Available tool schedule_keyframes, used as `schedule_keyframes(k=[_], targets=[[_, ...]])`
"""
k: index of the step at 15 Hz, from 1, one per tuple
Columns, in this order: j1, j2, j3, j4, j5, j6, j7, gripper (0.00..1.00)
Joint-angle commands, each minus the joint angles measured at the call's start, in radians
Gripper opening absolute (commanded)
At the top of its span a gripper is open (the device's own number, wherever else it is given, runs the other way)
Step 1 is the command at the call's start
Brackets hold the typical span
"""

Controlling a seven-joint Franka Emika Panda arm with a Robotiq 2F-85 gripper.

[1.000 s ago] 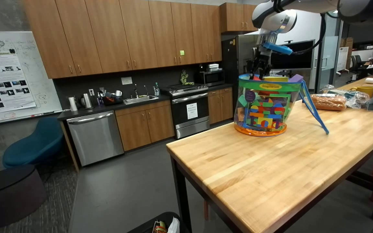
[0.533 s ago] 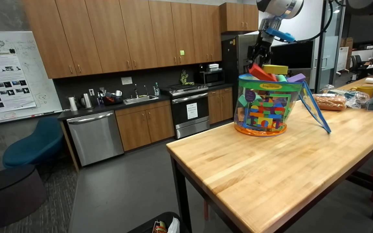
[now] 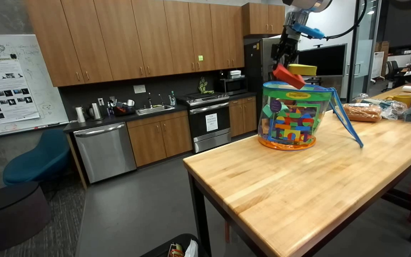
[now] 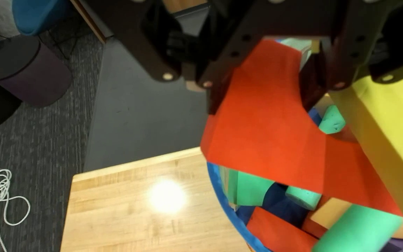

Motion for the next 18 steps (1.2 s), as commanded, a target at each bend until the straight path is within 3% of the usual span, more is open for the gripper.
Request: schedule_keyframes(k=[1, 7, 18], targets=[[0.038, -0.069, 0.010, -0.067, -0.087, 0.052, -0.027, 0.28], [0.093, -0.183, 0.023, -0.188, -0.175, 0.096, -0.071, 0.28], [0.222, -0.574, 0.095, -0.721, -0.169, 0.180, -0.173, 0.28]])
